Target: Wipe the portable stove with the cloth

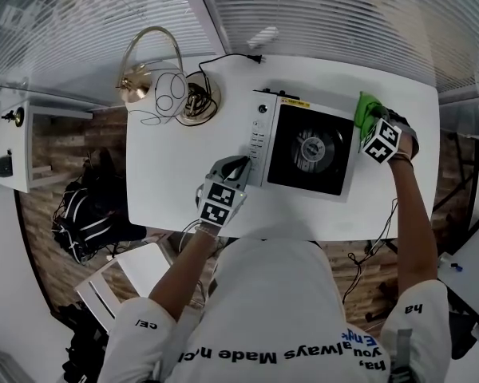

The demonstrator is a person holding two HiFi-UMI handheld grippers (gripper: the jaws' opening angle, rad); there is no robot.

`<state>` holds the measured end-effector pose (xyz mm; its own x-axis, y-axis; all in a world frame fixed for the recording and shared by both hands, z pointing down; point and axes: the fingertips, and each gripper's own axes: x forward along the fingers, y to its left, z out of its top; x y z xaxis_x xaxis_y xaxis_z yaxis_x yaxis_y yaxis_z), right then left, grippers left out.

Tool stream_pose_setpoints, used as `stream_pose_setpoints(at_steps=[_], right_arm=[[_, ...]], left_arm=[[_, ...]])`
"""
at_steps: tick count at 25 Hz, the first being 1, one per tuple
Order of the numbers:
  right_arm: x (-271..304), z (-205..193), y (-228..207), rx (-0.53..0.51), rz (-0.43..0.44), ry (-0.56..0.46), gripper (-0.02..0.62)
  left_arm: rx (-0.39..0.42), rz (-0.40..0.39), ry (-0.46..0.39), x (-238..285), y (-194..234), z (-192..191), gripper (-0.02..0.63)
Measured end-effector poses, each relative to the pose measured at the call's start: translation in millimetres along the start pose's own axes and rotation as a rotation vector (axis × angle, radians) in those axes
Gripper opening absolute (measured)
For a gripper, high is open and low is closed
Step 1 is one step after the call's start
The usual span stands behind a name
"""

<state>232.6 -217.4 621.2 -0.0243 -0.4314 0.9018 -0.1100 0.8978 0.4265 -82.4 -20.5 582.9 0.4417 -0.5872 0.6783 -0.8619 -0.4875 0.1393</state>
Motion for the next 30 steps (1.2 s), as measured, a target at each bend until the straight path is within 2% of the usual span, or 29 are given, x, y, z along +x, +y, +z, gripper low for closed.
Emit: stream_pose_setpoints(at_steps=[7, 10, 24, 30], right_arm=[[10, 13, -17, -0.116, -0.029, 0.000, 0.040], [13, 26, -23, -0.127, -0.017, -0.033, 0.040], [25, 105, -9, -0.198, 0.161, -0.166, 0.040], [25, 133, -3, -0.216, 0.210, -0.202, 0.040]], left_arm=[[-0.008, -0.008, 0.001, 1, 0, -1, 0.023], [-0.018, -0.011, 0.001, 2, 0, -1, 0.023], [-0.049, -0.011, -0.009, 1, 1, -1, 0.023], [-0.059, -0.011, -0.014, 2, 1, -1, 0.023]])
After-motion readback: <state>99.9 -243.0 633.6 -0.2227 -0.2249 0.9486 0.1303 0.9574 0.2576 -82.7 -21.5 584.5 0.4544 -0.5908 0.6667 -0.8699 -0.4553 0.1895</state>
